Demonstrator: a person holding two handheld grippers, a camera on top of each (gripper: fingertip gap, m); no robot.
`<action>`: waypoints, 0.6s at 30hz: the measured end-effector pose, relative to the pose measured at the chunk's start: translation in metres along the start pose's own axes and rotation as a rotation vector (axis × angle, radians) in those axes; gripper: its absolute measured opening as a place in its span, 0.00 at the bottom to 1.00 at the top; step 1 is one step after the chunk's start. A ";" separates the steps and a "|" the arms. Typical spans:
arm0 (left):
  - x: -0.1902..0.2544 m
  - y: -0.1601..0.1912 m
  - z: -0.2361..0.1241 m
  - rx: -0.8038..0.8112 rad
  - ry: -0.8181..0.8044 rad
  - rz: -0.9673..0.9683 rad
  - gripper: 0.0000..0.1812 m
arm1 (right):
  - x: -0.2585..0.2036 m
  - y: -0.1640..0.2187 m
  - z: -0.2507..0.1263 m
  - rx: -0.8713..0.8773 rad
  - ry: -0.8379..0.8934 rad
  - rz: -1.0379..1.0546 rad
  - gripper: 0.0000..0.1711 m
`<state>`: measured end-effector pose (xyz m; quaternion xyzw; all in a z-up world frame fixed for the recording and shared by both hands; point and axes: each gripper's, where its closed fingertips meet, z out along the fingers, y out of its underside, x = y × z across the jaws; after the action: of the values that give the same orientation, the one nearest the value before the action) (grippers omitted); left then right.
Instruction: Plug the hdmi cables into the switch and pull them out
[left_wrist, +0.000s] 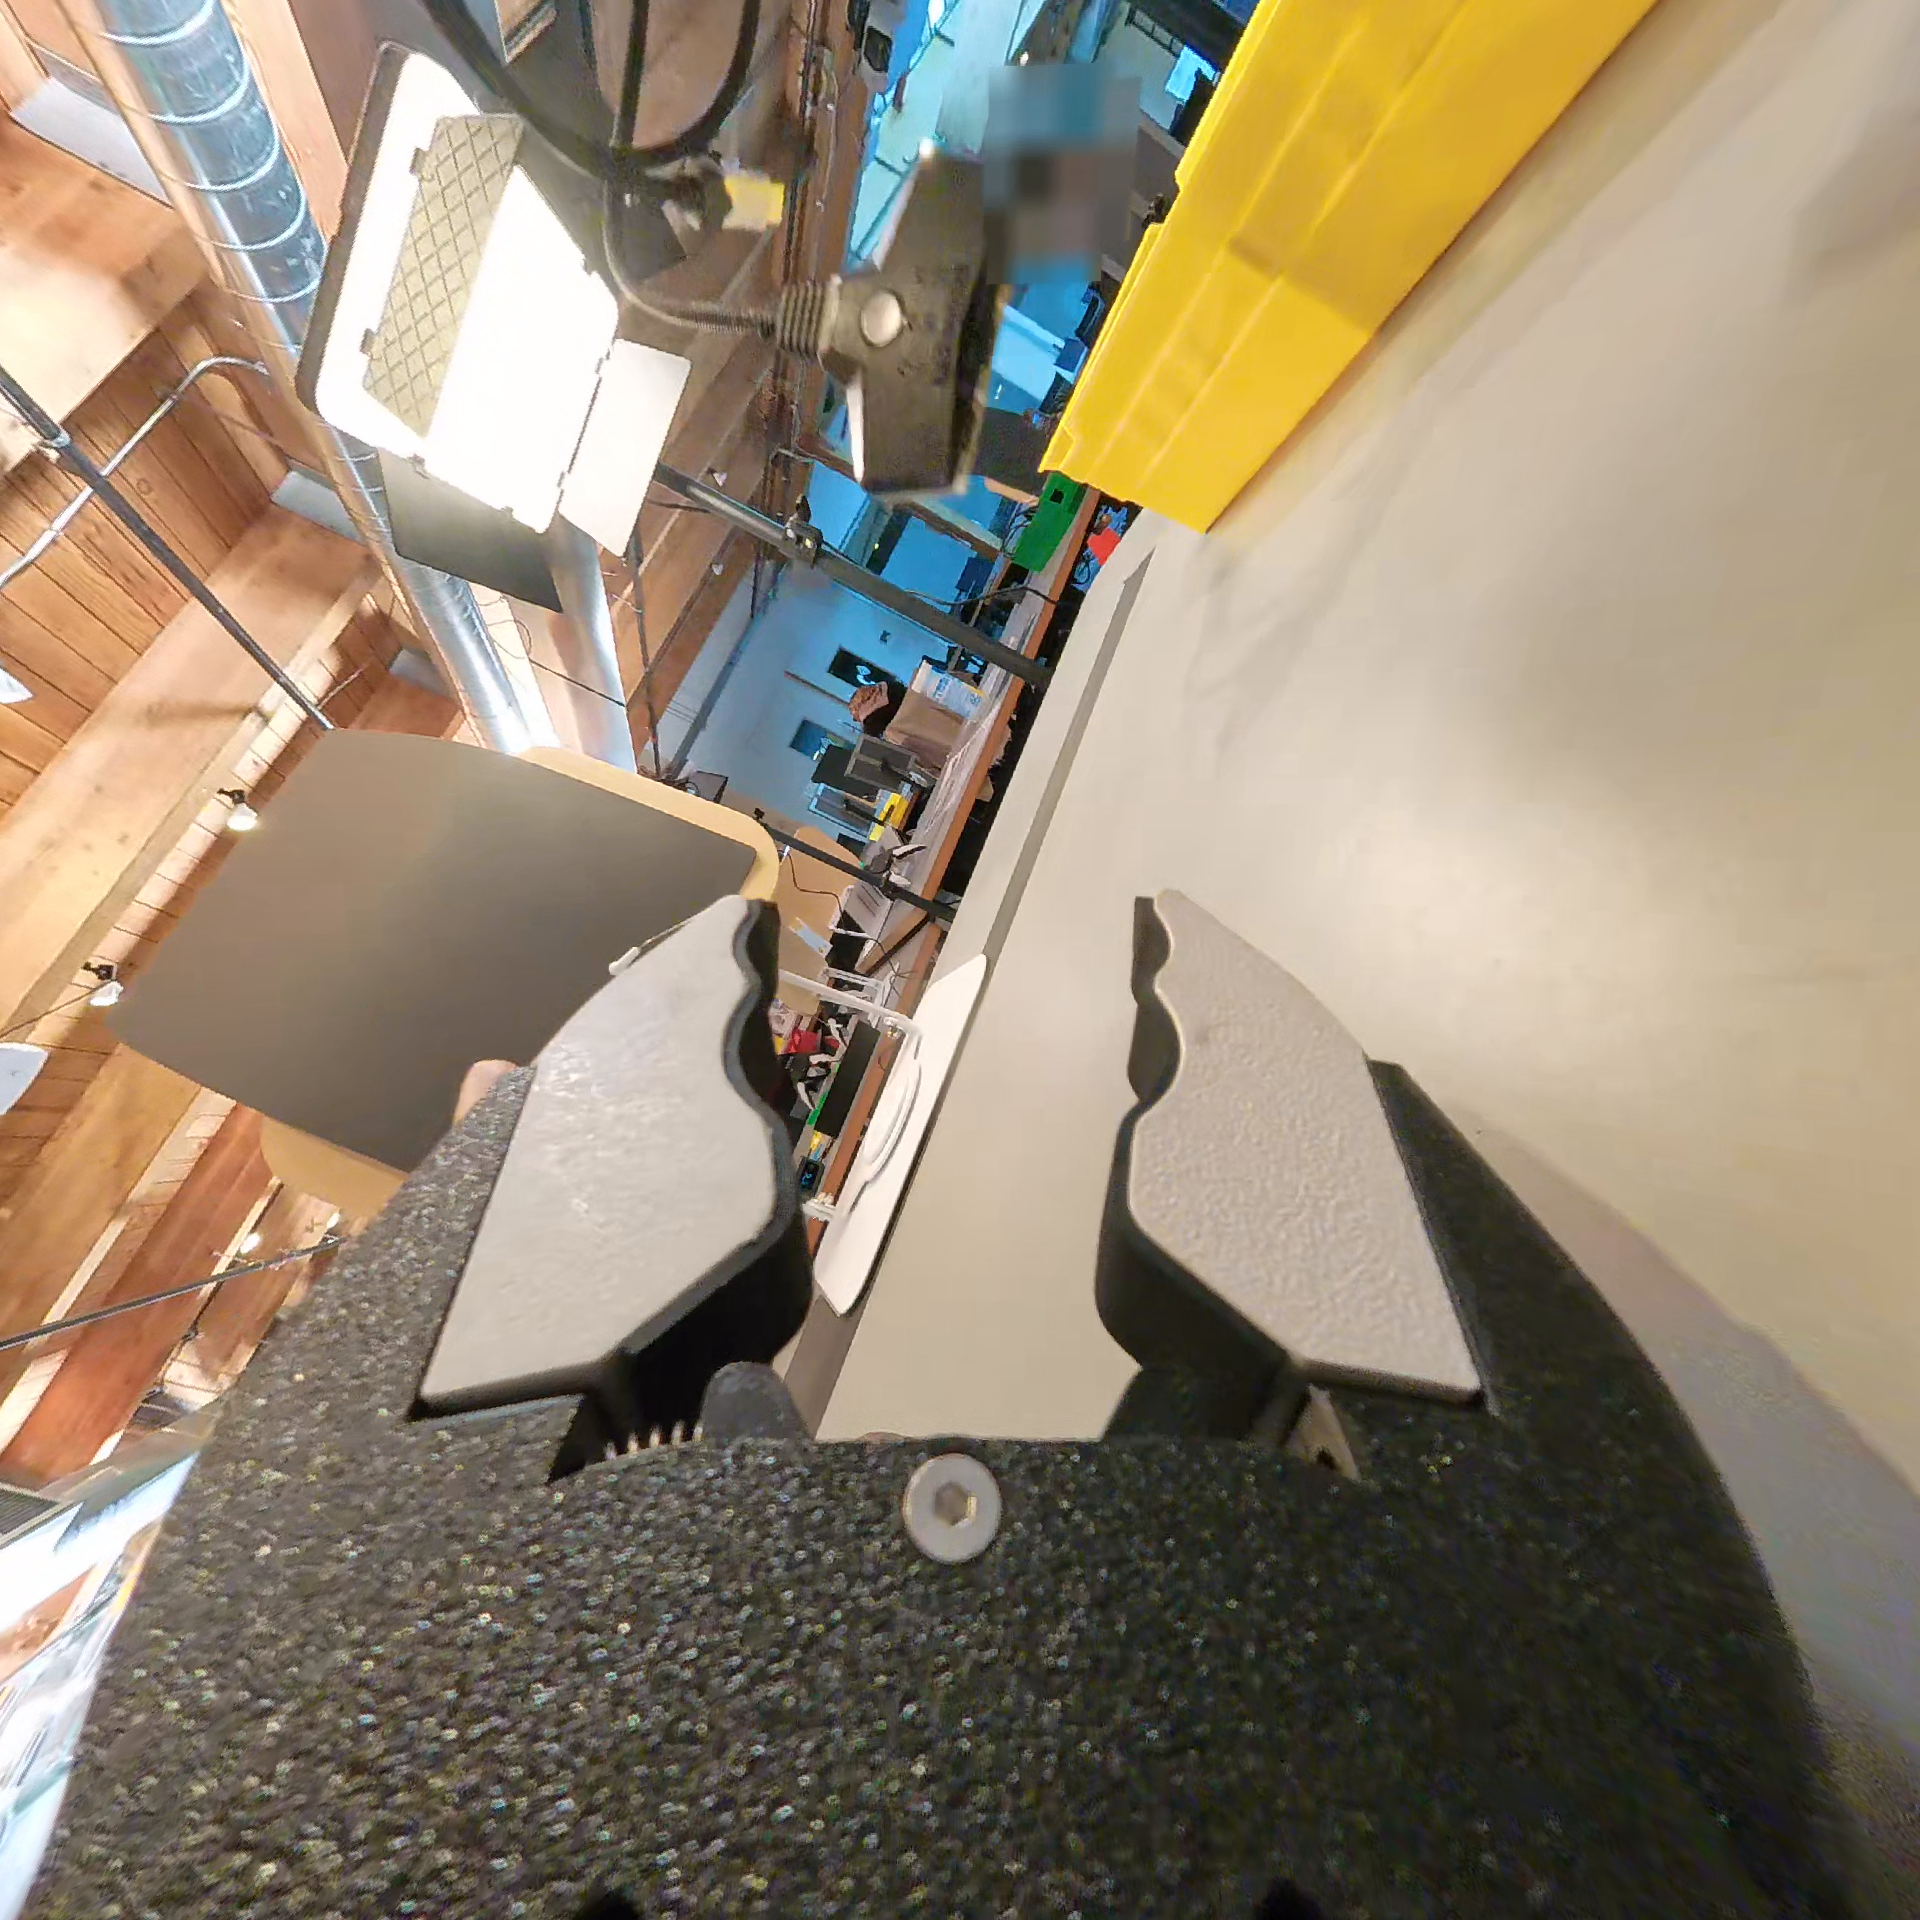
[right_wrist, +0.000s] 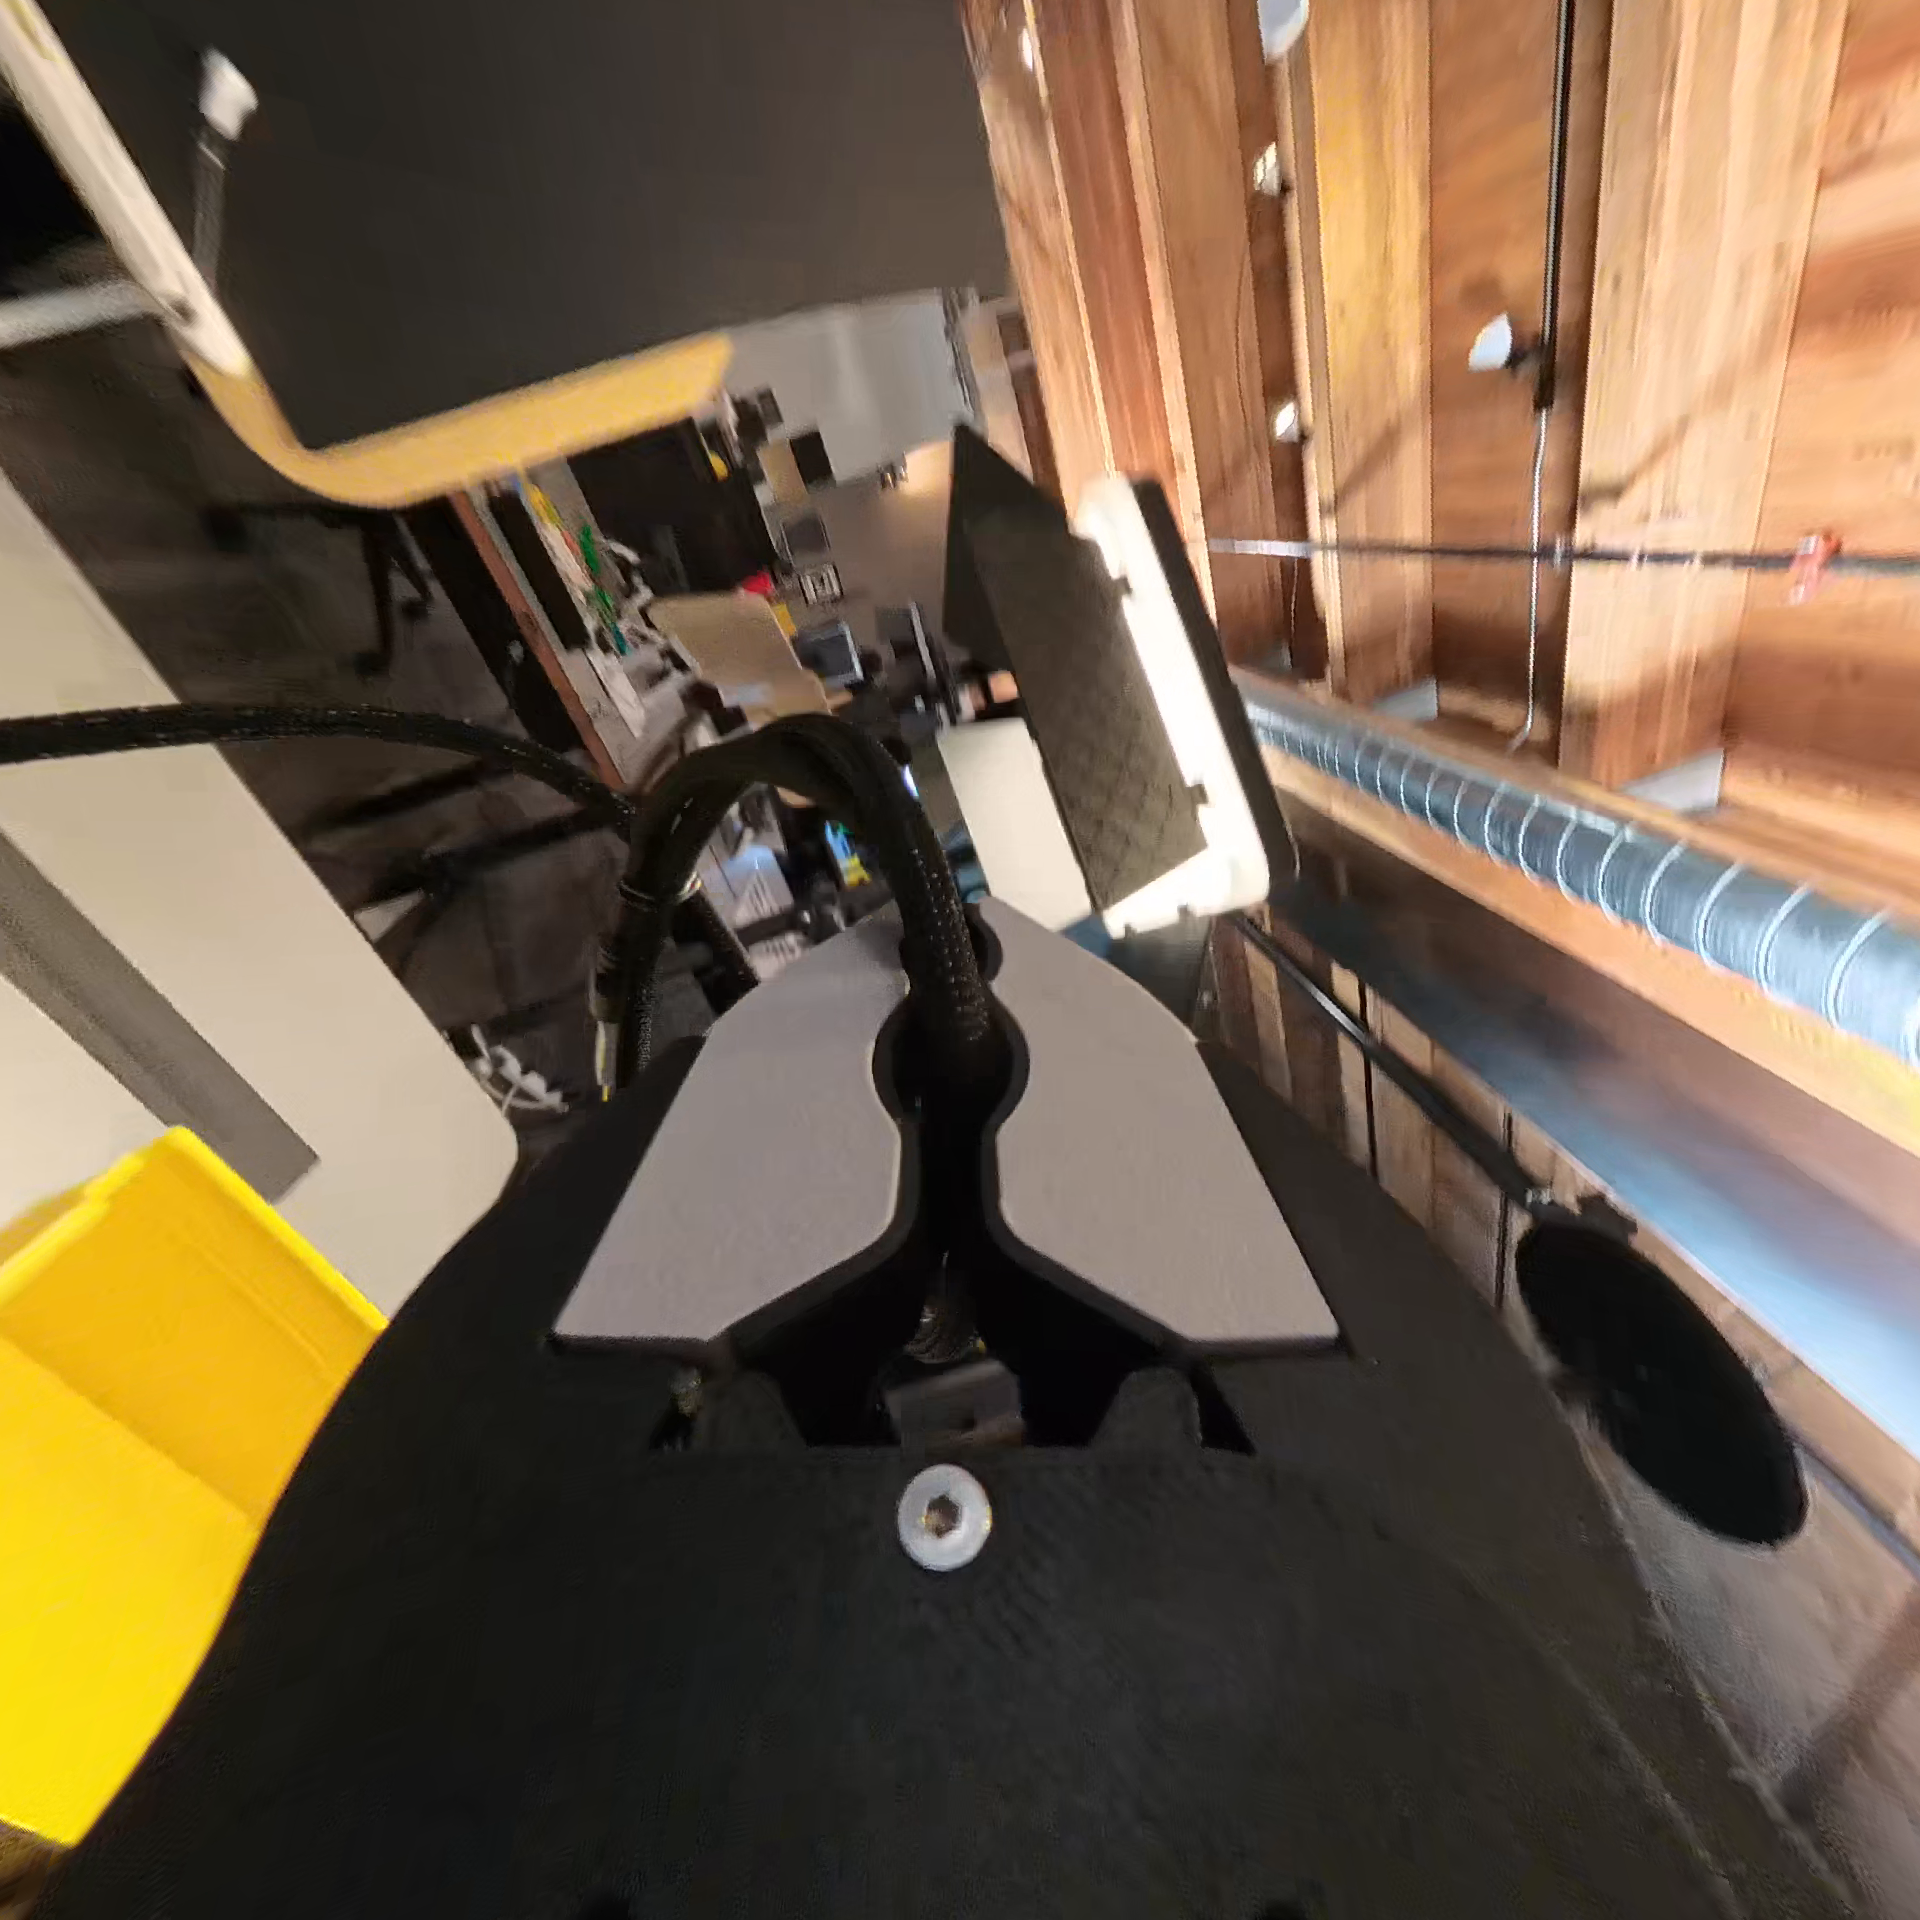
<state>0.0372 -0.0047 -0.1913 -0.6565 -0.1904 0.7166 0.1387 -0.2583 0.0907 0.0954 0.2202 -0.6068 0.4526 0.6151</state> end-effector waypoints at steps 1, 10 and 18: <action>0.001 0.000 0.000 -0.002 0.005 0.001 0.36 | 0.006 0.016 0.004 -0.035 0.010 0.015 0.02; 0.000 0.005 0.001 -0.022 0.003 0.013 0.36 | 0.022 0.129 0.008 -0.261 0.104 0.097 0.02; 0.001 0.008 0.002 -0.032 0.009 0.014 0.35 | -0.046 0.183 0.013 -0.356 -0.145 0.130 0.02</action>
<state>0.0355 -0.0116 -0.1963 -0.6633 -0.1966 0.7113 0.1243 -0.4094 0.1573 0.0031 0.1006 -0.7328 0.3599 0.5686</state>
